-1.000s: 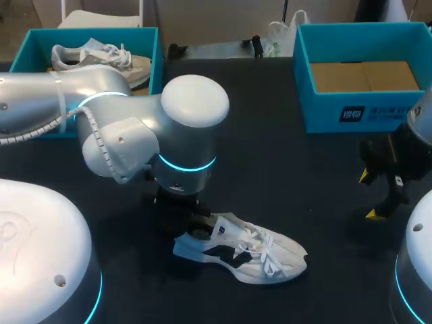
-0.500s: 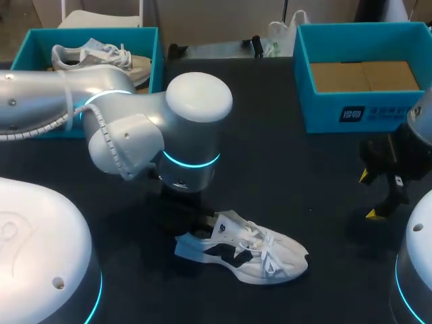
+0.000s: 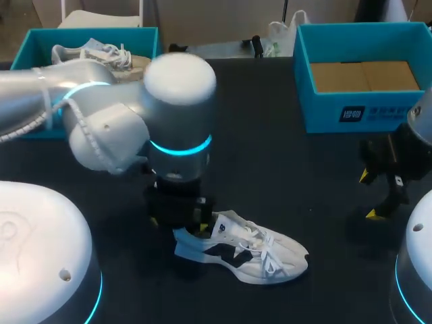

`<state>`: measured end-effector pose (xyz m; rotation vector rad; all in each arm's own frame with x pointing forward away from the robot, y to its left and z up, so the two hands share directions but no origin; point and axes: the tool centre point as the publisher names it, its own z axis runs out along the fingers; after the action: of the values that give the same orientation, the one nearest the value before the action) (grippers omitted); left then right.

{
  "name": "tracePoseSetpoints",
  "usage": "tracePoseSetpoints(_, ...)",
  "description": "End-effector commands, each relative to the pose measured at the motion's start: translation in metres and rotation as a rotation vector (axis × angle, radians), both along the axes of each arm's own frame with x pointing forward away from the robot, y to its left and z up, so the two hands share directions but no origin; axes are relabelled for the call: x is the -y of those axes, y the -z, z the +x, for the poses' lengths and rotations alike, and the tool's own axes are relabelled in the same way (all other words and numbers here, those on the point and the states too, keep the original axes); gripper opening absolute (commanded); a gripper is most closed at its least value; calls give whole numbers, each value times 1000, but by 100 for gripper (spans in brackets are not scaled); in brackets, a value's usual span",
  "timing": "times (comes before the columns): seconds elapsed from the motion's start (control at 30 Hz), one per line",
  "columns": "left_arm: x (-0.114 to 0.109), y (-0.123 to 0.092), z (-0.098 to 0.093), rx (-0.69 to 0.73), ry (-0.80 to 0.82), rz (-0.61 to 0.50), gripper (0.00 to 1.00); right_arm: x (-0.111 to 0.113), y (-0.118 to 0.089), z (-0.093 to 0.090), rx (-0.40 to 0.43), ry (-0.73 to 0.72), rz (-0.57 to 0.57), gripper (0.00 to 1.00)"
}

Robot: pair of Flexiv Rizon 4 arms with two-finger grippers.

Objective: Take the shoe out of the shoebox, open the shoe tongue, remove and reinsert the insole, then place the shoe into the shoebox

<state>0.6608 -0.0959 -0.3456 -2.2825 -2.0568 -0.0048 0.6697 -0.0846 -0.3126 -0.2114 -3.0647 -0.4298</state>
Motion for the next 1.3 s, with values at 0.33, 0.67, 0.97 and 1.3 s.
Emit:
tracePoseSetpoints(0.33,-51,-50,-16,-307,-510,-440,100,-1,0,-1,2,2,-4,100)
tracePoseSetpoints(0.67,-54,-51,-11,-364,-589,-482,100,-1,0,-1,2,2,-4,100)
tracePoseSetpoints(0.97,-94,-7,-1,-805,-1223,-736,100,-1,0,-1,2,2,-4,100)
tracePoseSetpoints(1.3,-94,-7,-1,-805,-1223,-736,100,-1,0,-1,2,2,-4,100)
